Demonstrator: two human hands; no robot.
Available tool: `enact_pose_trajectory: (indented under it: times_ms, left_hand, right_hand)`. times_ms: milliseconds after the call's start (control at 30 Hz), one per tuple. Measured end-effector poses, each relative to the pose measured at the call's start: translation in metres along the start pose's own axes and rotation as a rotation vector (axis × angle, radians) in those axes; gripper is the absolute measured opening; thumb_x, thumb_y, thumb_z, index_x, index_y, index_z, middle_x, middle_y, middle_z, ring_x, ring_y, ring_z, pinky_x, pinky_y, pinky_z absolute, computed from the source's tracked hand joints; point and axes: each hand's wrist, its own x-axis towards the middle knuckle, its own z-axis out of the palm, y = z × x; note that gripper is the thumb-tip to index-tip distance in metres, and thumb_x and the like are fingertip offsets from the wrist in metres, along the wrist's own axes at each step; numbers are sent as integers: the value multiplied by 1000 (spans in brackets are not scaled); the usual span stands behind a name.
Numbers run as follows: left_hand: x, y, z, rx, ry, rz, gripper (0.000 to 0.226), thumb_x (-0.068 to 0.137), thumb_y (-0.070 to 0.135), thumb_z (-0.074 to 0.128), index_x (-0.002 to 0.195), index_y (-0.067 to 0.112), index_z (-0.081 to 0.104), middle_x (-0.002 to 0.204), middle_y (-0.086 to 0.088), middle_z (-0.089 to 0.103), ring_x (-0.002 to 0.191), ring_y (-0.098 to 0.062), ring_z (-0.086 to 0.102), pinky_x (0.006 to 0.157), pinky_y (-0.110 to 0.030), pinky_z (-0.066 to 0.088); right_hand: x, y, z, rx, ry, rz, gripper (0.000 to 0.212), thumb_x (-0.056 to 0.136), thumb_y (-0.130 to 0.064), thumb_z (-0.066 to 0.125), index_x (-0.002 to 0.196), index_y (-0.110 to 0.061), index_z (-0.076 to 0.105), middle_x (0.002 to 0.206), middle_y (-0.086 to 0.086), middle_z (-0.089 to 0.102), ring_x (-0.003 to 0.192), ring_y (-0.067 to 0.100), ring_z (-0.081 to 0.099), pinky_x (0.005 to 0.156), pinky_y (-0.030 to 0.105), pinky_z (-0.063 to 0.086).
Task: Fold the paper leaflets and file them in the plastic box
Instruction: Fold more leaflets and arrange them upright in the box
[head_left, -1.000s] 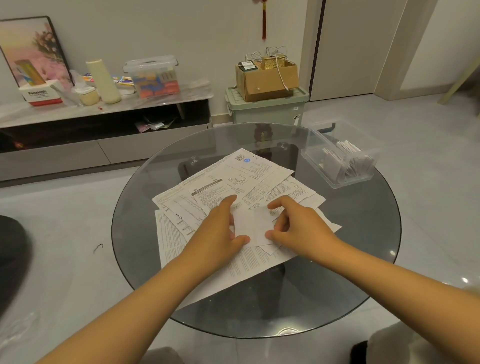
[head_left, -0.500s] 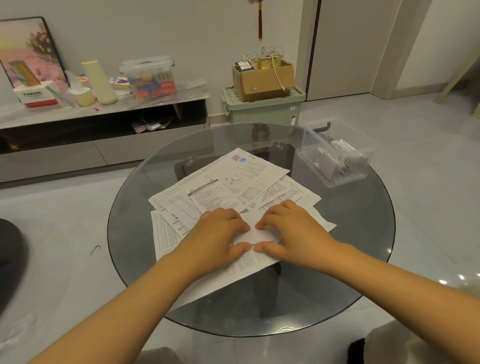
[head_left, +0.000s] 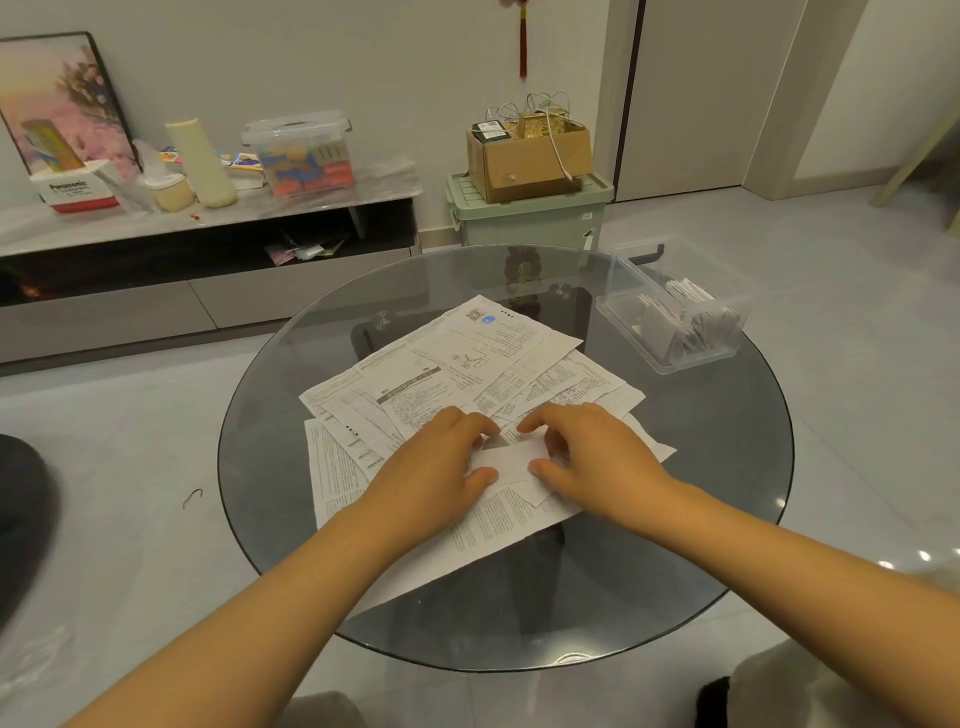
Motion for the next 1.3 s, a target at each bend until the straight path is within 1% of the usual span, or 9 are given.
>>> enact_pose_trajectory:
  times_ms: [100,233,433,533,667,800,1000,1167,1300]
  left_hand:
    - [2,-2,-1,22,-31,-31,40,89,36,60,127,29,51,122,8,44,108,-8,43,93,-28,43]
    - [3,0,-2,4,-42,-54,37,87,36,63,122,29,55,119,9,42,109,-10,42,94,-28,42]
    - [6,4,-4,-102,-41,-81,25,82,29,70,102,31,56,105,12,44,99,-7,46,83,-20,40]
    - [9,9,-6,-206,-12,-141,17,82,25,70,90,29,55,95,12,55,86,-7,52,71,-16,40]
    - [19,16,-15,-472,45,-239,16,82,18,71,84,26,57,76,8,63,70,-6,59,72,-22,46]
    - [34,28,-27,-746,63,-305,13,83,19,70,94,22,63,86,-4,70,79,-18,68,78,-31,56]
    - [68,46,-41,-906,111,-322,15,85,14,68,98,20,66,95,-9,68,82,-19,66,71,-26,55]
    - [98,63,-50,-918,60,-277,16,86,14,67,101,19,65,93,-6,69,86,-18,68,69,-24,52]
    - [123,82,-53,-973,22,-200,12,92,17,58,101,13,64,85,-2,68,71,-8,67,67,-20,51]
  right_hand:
    - [3,1,1,-75,-32,-10,38,90,-33,56,127,-30,52,118,-5,48,112,14,41,91,26,36]
    - [4,1,0,-92,-78,-17,35,90,-33,55,125,-26,55,120,-3,46,115,15,36,92,25,31]
    - [5,0,-5,87,-75,7,7,85,-22,61,90,-24,57,91,-10,54,85,7,46,68,18,36]
    - [4,1,-12,167,-60,37,10,85,-22,62,82,-29,55,85,-13,57,69,1,48,61,14,36]
    - [7,6,-30,249,33,68,11,84,-20,65,84,-29,59,79,-15,57,68,1,50,59,7,36]
    - [7,12,-49,296,116,51,19,83,-22,67,94,-35,58,87,-14,54,77,1,52,62,5,38]
    - [17,26,-70,88,202,-115,19,81,-43,66,100,-40,69,110,-25,44,106,-3,38,87,16,33]
    - [25,42,-79,-27,492,-187,11,78,-29,73,89,-26,76,86,-10,67,83,9,51,70,24,43]
    - [33,62,-95,-61,688,-151,12,76,-25,66,81,-19,75,74,-6,67,73,16,56,62,23,44]
